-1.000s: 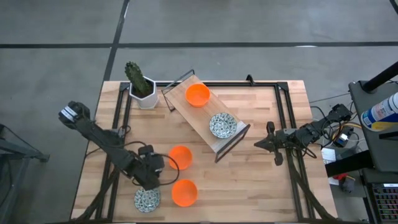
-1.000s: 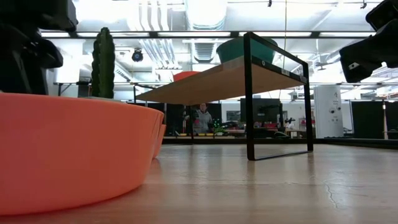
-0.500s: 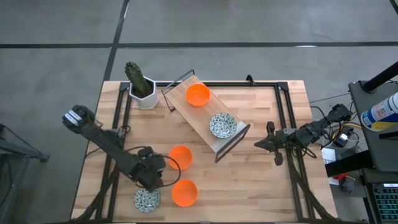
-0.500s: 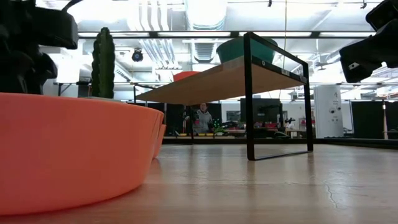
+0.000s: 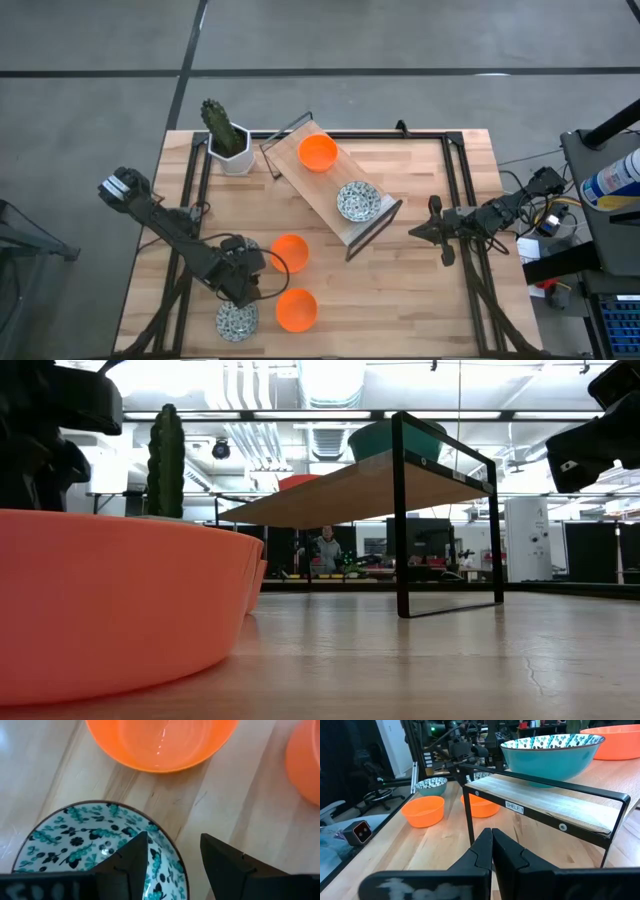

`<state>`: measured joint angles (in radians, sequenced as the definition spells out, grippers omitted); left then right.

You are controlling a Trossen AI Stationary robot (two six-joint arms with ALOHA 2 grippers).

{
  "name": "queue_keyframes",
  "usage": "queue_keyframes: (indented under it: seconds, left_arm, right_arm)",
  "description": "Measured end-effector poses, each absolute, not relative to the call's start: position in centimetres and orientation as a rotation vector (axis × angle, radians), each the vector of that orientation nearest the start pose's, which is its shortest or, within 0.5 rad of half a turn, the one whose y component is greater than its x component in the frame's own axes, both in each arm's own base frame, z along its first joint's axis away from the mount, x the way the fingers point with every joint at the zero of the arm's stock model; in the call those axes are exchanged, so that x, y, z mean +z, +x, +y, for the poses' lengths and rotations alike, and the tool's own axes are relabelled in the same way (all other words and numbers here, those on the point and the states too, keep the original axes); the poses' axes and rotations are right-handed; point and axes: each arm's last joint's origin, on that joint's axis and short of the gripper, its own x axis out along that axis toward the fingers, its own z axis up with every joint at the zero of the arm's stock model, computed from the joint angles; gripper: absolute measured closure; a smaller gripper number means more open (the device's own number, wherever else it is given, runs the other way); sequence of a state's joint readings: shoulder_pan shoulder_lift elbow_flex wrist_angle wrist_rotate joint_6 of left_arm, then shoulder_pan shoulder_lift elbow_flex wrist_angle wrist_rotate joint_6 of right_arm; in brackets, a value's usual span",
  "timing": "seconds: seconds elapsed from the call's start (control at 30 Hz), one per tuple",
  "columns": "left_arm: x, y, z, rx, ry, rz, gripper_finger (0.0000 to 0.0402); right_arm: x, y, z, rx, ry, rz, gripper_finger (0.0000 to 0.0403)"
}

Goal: Pick & Place Mini bowls
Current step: Stack the top white patterned bowl on the white patterned bowl on the shelf

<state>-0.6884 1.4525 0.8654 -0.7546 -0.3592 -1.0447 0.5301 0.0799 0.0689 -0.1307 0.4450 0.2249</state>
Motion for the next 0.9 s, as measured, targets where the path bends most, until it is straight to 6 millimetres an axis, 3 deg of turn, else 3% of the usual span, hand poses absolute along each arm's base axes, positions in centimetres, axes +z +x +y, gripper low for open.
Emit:
queue_keyframes:
  seconds: [0.63, 0.77, 0.9]
  left_arm:
    - [18.4, 18.5, -14.1, 0.409, -0.209, 1.270, 0.0231]
    - [18.4, 18.5, -14.1, 0.395, -0.190, 1.287, 0.0268]
    - [18.4, 18.4, -14.1, 0.375, -0.160, 1.295, 0.0336]
  right_arm:
    - [16.9, 8.9, 3.7, 0.070, 0.158, 0.134, 0.0394]
    - [16.9, 8.9, 3.7, 0.070, 0.158, 0.134, 0.0394]
    - [16.9, 8.9, 3.7, 0.070, 0.158, 0.134, 0.0394]
